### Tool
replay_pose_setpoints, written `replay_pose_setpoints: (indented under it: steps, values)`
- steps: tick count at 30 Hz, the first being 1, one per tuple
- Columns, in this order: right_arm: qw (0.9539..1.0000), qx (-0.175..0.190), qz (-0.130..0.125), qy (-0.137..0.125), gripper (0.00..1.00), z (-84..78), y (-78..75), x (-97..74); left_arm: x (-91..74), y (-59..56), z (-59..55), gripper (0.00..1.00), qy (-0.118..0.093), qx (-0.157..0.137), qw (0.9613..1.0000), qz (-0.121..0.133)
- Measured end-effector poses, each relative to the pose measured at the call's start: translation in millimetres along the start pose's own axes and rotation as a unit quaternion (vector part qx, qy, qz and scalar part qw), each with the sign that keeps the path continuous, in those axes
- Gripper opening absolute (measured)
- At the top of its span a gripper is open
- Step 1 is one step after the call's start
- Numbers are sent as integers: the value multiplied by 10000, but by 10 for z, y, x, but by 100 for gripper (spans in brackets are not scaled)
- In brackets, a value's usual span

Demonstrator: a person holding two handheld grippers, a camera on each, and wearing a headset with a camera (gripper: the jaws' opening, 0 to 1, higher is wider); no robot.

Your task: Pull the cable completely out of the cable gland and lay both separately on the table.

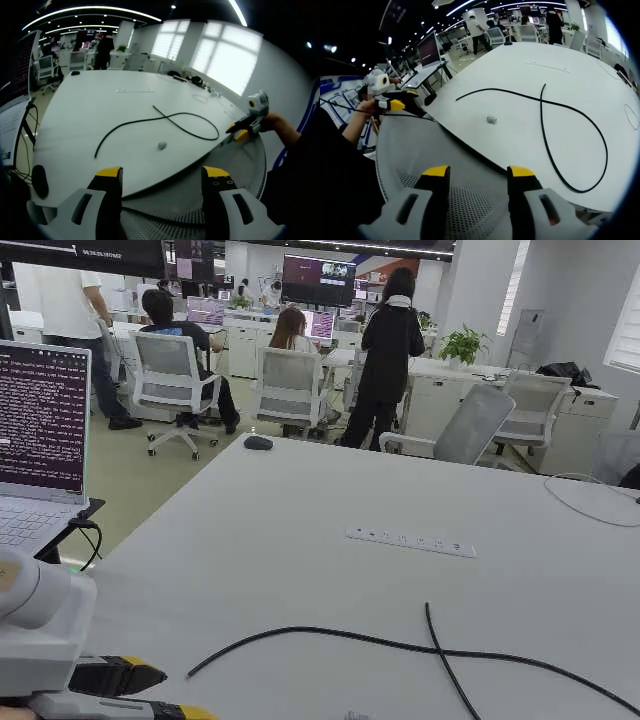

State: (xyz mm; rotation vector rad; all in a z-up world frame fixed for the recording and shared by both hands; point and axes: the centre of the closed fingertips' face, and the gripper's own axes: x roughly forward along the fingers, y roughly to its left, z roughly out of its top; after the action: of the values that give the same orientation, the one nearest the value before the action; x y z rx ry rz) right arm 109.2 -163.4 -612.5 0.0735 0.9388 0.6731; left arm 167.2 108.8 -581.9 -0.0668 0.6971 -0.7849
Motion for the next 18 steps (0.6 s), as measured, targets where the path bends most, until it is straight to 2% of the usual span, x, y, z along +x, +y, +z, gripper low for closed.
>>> replay_pose_setpoints:
  steps: [6, 18]
  values:
    - [10000, -15, 7, 6, 47, 14, -10, 5, -7, 17, 30, 65, -51, -23, 10000, 14]
    - [10000, -2, 52, 40, 46, -5, -17, 31, 51, -14, -37, 64, 96, -6, 9999, -56]
